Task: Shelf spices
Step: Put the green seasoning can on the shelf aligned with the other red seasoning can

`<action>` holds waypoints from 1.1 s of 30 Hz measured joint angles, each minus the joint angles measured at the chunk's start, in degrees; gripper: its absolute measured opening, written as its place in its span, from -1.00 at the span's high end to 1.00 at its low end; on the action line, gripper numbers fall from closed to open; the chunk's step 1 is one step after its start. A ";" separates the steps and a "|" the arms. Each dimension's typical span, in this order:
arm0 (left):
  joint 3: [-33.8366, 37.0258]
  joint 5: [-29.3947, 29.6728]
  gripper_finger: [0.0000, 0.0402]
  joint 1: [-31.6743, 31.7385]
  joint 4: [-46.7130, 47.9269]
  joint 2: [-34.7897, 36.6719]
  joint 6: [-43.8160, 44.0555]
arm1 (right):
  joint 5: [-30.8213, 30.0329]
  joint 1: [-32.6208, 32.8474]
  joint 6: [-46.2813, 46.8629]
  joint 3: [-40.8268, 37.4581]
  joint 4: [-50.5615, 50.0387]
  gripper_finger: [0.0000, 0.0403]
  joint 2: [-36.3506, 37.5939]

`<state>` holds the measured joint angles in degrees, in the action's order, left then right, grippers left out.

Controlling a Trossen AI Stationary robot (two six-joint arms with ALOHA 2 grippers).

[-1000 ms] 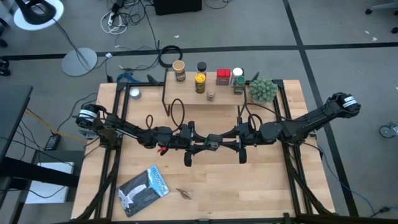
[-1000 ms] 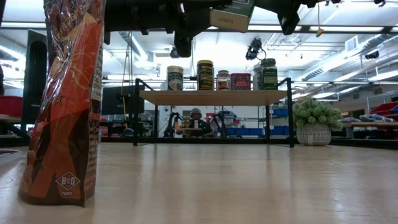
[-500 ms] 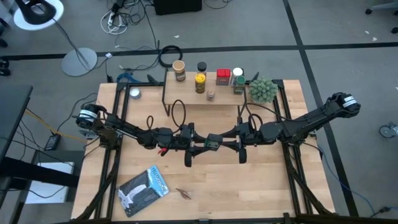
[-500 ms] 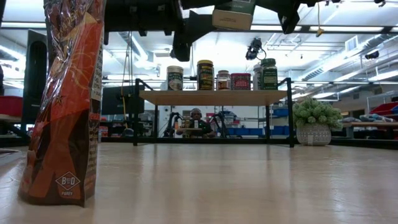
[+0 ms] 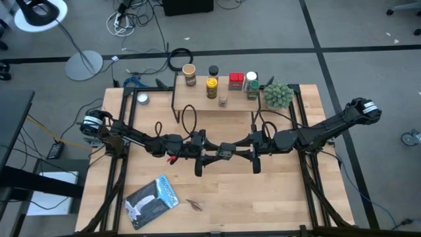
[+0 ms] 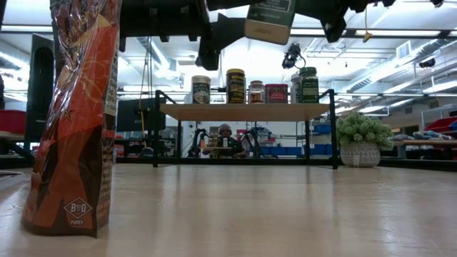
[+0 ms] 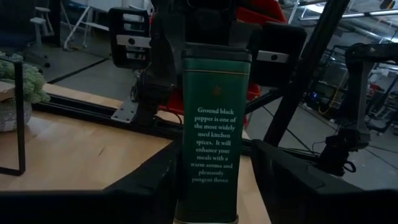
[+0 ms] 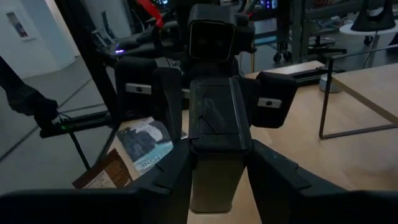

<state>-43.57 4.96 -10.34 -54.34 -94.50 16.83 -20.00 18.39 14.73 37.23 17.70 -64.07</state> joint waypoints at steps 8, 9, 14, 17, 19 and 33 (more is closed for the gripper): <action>-0.02 -1.81 0.04 1.79 3.69 1.28 0.21 | -0.71 -0.09 0.02 0.04 -2.58 0.33 1.12; -0.02 -2.37 0.04 2.05 3.47 1.52 0.23 | -0.71 -0.11 0.00 0.04 -2.76 0.33 1.43; -0.02 -4.48 0.04 3.23 3.68 1.97 0.32 | -0.67 -0.11 -0.63 0.04 -3.84 0.33 3.10; -0.02 -6.36 0.04 4.07 4.37 1.97 1.24 | -1.24 -0.09 -0.92 0.04 -5.89 0.33 4.74; -0.02 -8.38 0.04 4.94 5.56 2.00 2.41 | -2.39 -0.14 -1.10 0.04 -7.98 0.33 5.82; -0.02 -20.66 0.04 8.12 9.72 2.47 10.18 | -6.02 -7.64 -3.67 2.70 -25.55 0.32 12.11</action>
<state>-43.59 -15.70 -2.22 -44.62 -92.03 27.00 -26.02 10.76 11.05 39.93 -7.85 -51.96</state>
